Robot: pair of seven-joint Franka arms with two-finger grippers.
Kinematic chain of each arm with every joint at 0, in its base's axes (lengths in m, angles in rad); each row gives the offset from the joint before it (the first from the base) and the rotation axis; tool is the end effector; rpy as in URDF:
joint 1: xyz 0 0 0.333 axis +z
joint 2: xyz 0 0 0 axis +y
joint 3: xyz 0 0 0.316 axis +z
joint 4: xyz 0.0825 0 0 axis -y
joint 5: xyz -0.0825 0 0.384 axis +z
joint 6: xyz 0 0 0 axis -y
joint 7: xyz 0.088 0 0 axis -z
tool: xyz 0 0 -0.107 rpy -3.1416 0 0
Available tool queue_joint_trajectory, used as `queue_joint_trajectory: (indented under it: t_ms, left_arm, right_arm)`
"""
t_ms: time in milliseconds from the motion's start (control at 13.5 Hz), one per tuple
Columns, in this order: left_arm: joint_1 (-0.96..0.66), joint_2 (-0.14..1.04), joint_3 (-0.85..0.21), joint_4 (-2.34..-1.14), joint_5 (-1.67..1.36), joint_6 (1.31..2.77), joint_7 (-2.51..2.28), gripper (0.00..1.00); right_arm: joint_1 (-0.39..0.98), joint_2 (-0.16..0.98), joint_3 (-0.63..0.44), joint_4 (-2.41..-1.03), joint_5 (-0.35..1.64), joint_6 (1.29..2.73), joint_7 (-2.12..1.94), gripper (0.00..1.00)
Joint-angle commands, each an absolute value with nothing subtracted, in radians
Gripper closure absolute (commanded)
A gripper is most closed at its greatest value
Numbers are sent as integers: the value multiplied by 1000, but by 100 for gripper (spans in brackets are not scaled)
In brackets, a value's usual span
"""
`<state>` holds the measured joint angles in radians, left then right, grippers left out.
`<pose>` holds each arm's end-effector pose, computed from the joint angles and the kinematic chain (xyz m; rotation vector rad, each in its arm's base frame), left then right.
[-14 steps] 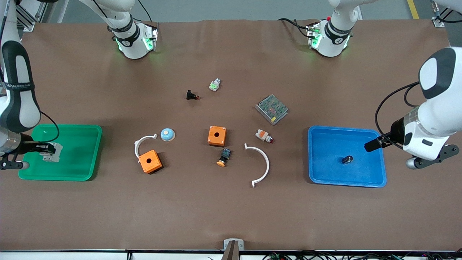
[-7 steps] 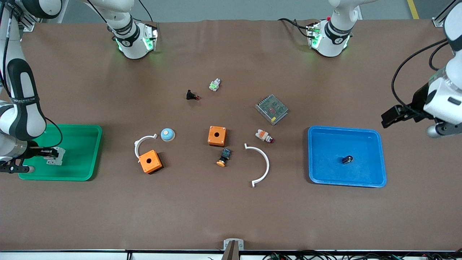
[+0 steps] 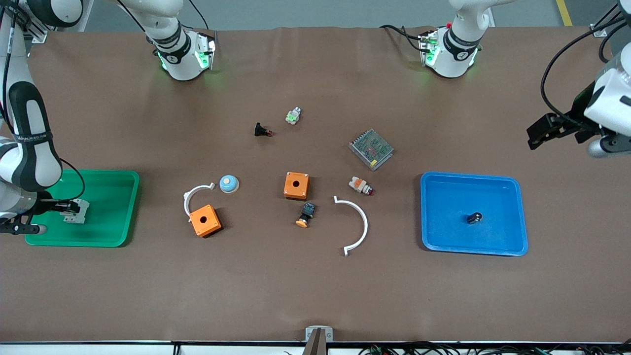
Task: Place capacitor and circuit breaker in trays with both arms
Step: 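Lower the breaker into the green tray while the left gripper withdraws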
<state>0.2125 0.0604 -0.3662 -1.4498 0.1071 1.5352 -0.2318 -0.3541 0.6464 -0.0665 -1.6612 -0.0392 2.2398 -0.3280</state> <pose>0.5653 -0.0684 0.6469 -3.0599 -0.1292 -0.0685 0.6192 -0.2730 0.2268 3.0963 -0.0855 -0.1362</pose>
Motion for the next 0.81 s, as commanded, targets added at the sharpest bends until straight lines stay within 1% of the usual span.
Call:
queue_joint_trajectory:
  t_ms: [0, 74, 148, 222, 296, 444, 741]
  left_arm:
    - [79, 5, -223, -1471, 100, 1482, -174, 0]
    - [52, -3, -186, -1471, 97, 1477, -152, 0]
    - [48, -8, -178, -1474, 89, 1477, -132, 0]
    - [45, -12, -169, -1474, 78, 1473, -117, 0]
    - [25, -17, -144, -1474, 77, 1471, -111, 0]
    - [-41, -21, -80, -1474, 77, 1470, -109, 0]
    - [-35, -18, -80, -1474, 43, 1457, -109, 0]
  right_arm:
    - [-382, 653, -43, -1654, -40, 2235, -342, 57]
    - [-380, 652, -43, -1652, -40, 2232, -342, 48]
    - [-379, 649, -43, -1654, -40, 2226, -342, 25]
    - [-377, 646, -43, -1654, -40, 2221, -342, 8]
    - [-376, 635, -43, -1654, -40, 2206, -341, 3]
    - [-362, 573, -40, -1652, -40, 2127, -341, 2]
    - [-286, 373, -40, -1654, -40, 1895, -289, 2]
